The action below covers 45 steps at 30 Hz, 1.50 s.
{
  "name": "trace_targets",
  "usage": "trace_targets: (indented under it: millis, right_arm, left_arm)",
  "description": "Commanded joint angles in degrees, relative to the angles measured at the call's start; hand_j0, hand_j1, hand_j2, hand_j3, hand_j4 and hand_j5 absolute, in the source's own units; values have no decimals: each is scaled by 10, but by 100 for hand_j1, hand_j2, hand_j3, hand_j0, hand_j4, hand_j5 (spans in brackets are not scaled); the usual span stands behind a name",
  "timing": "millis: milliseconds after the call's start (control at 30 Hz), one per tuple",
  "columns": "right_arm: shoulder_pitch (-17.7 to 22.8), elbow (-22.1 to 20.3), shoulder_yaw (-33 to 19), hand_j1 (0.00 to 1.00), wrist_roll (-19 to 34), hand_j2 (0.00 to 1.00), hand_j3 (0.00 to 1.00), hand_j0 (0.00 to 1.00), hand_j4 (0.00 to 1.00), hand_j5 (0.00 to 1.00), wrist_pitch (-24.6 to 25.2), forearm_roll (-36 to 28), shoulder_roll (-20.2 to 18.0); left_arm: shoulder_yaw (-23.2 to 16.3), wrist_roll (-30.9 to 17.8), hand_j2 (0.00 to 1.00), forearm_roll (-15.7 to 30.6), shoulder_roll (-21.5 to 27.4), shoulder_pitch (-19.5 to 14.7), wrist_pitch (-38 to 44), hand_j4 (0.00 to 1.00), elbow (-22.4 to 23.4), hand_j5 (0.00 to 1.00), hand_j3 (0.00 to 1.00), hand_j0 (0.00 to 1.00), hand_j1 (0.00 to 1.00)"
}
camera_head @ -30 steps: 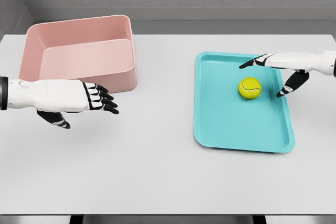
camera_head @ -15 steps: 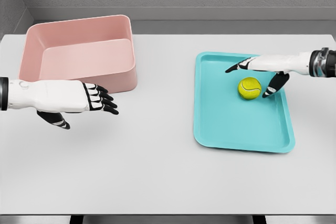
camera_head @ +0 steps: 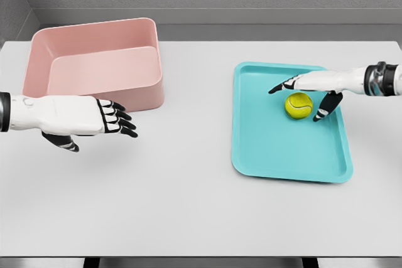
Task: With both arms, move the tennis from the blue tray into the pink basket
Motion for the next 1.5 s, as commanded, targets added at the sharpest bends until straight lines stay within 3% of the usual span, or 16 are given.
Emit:
trace_targets:
  millis: [0,133,533,933,1467]
  right_arm:
    - [0,8,1,100,0,100,100,100,100,100,1,-3,4]
    - [0,27,2,100,0,100,100,100,100,100,1,-2,13]
    - [0,31,9,96,0,96,96,96,96,96,1,-1,25]
    - [0,34,11,85,1,85,85,85,85,85,1,8,25]
    - [1,42,11,62,7,62,62,62,62,62,1,14,25]
  left_arm:
    - [1,0,100,3,1,0,1,100,0,100,100,100,100]
    - [1,0,100,3,2,-4,1,100,0,100,100,100,100]
    - [1,0,100,3,8,-6,1,100,0,100,100,100,100]
    - [1,0,100,3,11,-5,1,100,0,100,100,100,100]
    - [1,0,100,3,12,-6,1,100,0,100,100,100,100]
